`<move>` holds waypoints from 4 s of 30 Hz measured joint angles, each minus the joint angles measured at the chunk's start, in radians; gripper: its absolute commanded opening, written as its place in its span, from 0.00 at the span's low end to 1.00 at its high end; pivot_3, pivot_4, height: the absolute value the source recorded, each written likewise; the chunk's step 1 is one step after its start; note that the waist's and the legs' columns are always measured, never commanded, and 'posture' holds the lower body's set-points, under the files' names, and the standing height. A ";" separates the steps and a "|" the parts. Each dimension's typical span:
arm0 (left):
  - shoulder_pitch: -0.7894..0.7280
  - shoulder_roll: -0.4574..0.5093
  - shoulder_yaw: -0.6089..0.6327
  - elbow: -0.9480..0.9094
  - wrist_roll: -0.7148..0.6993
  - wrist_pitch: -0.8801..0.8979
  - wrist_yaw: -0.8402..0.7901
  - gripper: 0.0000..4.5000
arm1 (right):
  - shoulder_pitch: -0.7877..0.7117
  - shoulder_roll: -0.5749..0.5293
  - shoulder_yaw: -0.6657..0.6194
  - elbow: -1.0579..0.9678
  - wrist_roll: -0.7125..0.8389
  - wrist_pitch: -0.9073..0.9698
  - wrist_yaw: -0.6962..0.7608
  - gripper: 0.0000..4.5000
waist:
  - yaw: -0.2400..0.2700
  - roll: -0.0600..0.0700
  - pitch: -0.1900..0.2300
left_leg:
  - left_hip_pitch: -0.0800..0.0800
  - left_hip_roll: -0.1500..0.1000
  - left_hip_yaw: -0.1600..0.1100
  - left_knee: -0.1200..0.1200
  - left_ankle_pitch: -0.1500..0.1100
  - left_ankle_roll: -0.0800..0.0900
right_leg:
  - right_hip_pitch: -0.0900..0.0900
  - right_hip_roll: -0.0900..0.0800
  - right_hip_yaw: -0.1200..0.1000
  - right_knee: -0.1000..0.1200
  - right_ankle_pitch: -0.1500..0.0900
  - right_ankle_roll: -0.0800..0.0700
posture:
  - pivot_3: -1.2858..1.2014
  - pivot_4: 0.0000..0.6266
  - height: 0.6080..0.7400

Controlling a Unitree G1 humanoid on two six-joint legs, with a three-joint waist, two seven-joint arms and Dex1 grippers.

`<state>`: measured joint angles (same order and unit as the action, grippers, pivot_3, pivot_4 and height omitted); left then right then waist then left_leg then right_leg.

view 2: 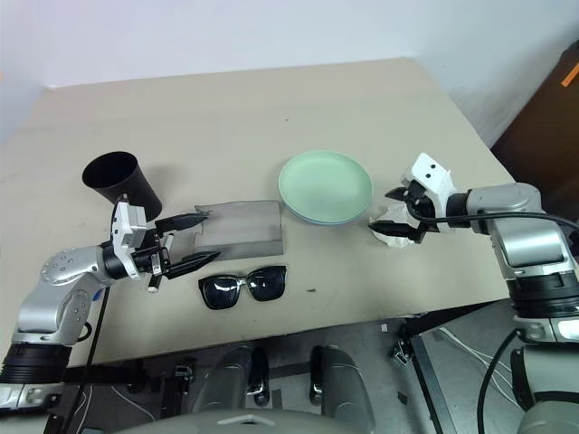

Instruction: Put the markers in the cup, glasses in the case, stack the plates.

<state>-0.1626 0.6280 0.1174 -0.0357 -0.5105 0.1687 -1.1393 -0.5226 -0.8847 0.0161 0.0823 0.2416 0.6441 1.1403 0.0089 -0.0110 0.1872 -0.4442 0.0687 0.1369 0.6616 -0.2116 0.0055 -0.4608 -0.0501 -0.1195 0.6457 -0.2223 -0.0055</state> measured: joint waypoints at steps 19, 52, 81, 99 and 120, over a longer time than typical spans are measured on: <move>-0.018 0.000 -0.001 0.013 0.000 0.001 0.007 1.00 | 0.032 0.010 0.062 0.159 -0.076 -0.096 -0.052 0.57 | 0.002 0.000 0.000 | 0.000 0.000 0.000 0.000 0.000 0.000 | 0.001 0.000 0.000 -0.001 0.000 0.000 | 0.52 0.24 1.00; 0.055 0.031 0.061 -0.086 -0.019 0.048 0.068 1.00 | -0.396 0.293 0.129 0.475 -0.083 -0.219 -0.083 0.16 | -0.005 0.002 0.002 | 0.000 -0.001 0.002 -0.010 0.002 0.003 | -0.001 0.001 0.000 -0.006 0.002 0.004 | 0.52 0.24 1.00; 0.153 0.052 0.143 -0.117 -0.025 0.040 0.077 1.00 | -0.475 0.392 0.329 0.037 0.139 0.276 0.223 0.99 | -0.022 0.002 0.002 | 0.001 -0.001 0.001 -0.010 0.000 0.000 | -0.001 -0.001 0.000 -0.005 0.001 0.000 | 0.52 0.24 1.00; 0.267 0.137 0.249 -0.150 -0.049 0.057 0.045 1.00 | -0.585 0.554 0.667 0.268 -0.020 0.151 0.352 0.99 | -0.022 0.002 0.001 | 0.000 -0.001 0.002 -0.011 0.000 -0.001 | -0.002 -0.001 0.000 -0.006 0.003 -0.003 | 0.52 0.24 1.00; 0.257 0.130 0.237 -0.176 -0.049 0.069 0.071 1.00 | -0.543 0.583 0.759 0.239 -0.092 0.149 0.425 0.64 | -0.024 0.002 0.001 | -0.001 -0.001 0.002 -0.013 0.000 -0.001 | -0.004 -0.001 0.000 -0.008 0.003 -0.004 | 0.52 0.24 1.00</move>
<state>0.0945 0.7577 0.3544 -0.2119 -0.5595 0.2382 -1.0680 -1.0658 -0.3018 0.7747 0.3212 0.1493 0.7932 1.5657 -0.0154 -0.0090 0.1885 -0.4447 0.0679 0.1387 0.6484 -0.2115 0.0047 -0.4644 -0.0515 -0.1193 0.6380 -0.2193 -0.0090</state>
